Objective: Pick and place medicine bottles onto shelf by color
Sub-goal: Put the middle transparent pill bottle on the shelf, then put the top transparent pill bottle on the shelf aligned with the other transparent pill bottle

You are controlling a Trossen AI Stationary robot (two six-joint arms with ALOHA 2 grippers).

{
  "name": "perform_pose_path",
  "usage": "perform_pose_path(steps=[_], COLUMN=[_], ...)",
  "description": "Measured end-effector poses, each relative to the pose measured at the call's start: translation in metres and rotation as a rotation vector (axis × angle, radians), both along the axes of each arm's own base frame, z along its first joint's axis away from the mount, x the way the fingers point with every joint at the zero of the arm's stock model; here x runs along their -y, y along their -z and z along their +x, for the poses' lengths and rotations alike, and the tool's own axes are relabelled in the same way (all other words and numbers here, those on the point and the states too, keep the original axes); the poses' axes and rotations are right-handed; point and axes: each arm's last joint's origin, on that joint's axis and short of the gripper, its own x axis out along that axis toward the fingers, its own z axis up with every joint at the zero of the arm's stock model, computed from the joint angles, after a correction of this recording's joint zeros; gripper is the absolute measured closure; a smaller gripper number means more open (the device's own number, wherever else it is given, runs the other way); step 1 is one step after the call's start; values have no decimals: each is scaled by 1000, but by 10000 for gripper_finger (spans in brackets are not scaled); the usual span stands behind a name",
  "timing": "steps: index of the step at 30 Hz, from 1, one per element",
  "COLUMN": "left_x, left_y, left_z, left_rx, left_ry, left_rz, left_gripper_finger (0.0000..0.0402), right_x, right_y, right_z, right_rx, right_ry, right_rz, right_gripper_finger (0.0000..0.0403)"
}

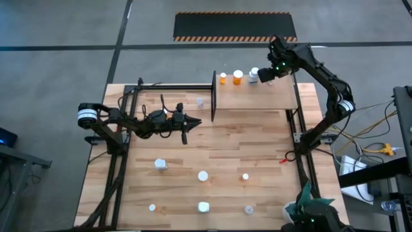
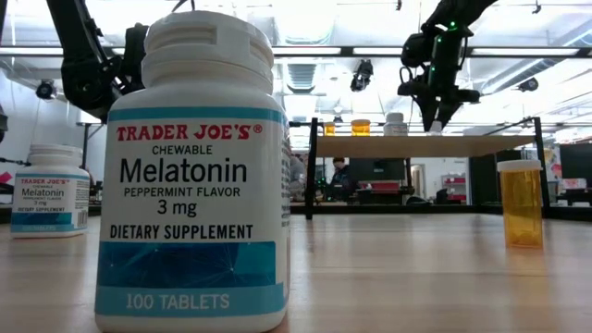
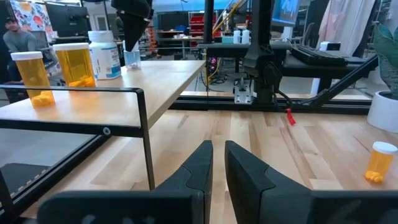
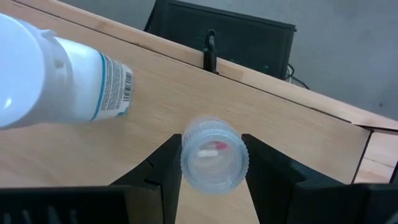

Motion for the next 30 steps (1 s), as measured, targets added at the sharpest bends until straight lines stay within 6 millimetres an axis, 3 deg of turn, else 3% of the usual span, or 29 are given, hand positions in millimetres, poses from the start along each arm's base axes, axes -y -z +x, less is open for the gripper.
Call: perform_pose_path(steps=[18,30], left_x=[0,0], left_y=[0,0], left_z=[0,0], left_rx=[0,0], left_ry=[0,-1], left_rz=[0,0], left_gripper_finger=[378,378], right_x=[1,0], right_y=[0,-9], right_z=[2,1], right_rx=[39,44], right_ry=[11,-3], right_rz=[3,-23], right_gripper_finger=[260,168])
